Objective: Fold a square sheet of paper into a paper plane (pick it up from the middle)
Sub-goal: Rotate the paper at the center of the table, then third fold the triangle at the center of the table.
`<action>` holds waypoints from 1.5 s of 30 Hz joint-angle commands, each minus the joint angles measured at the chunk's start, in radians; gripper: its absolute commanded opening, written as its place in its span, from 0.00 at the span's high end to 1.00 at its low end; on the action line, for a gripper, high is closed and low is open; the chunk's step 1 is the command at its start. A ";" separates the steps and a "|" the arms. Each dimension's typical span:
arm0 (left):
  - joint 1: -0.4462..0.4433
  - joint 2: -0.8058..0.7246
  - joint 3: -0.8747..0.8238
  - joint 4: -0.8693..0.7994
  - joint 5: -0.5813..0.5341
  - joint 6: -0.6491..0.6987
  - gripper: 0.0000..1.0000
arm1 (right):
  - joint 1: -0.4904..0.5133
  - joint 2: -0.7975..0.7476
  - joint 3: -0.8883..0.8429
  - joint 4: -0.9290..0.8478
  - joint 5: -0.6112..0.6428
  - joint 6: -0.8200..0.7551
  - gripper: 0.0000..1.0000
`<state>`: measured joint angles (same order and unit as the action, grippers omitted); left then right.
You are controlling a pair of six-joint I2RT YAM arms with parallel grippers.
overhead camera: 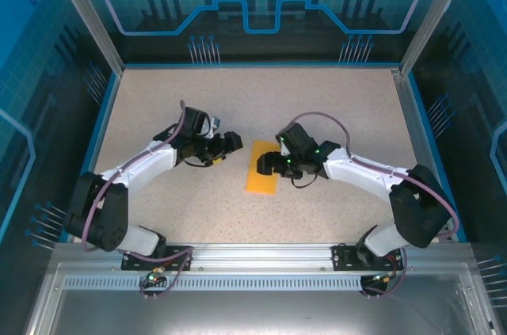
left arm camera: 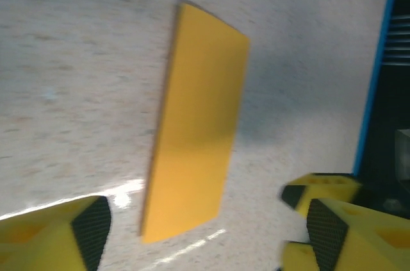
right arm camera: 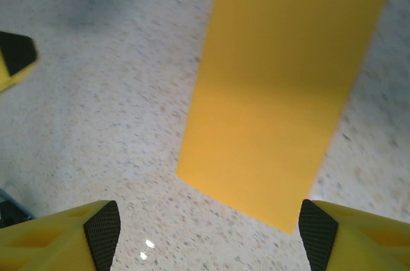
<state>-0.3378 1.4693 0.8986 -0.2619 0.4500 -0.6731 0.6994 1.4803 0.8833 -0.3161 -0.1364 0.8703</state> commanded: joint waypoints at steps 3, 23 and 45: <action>-0.070 0.166 0.124 0.108 0.129 -0.013 0.32 | -0.005 -0.052 -0.149 0.106 0.043 0.293 0.25; -0.103 0.542 0.365 -0.005 0.063 -0.018 0.41 | 0.030 0.051 -0.129 0.158 0.001 0.357 0.40; -0.102 0.582 0.352 -0.088 -0.042 -0.037 0.40 | 0.052 0.123 -0.125 0.213 -0.067 0.391 0.47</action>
<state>-0.4389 2.0098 1.2495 -0.2764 0.4679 -0.7013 0.7353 1.5837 0.7353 -0.1371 -0.1692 1.2427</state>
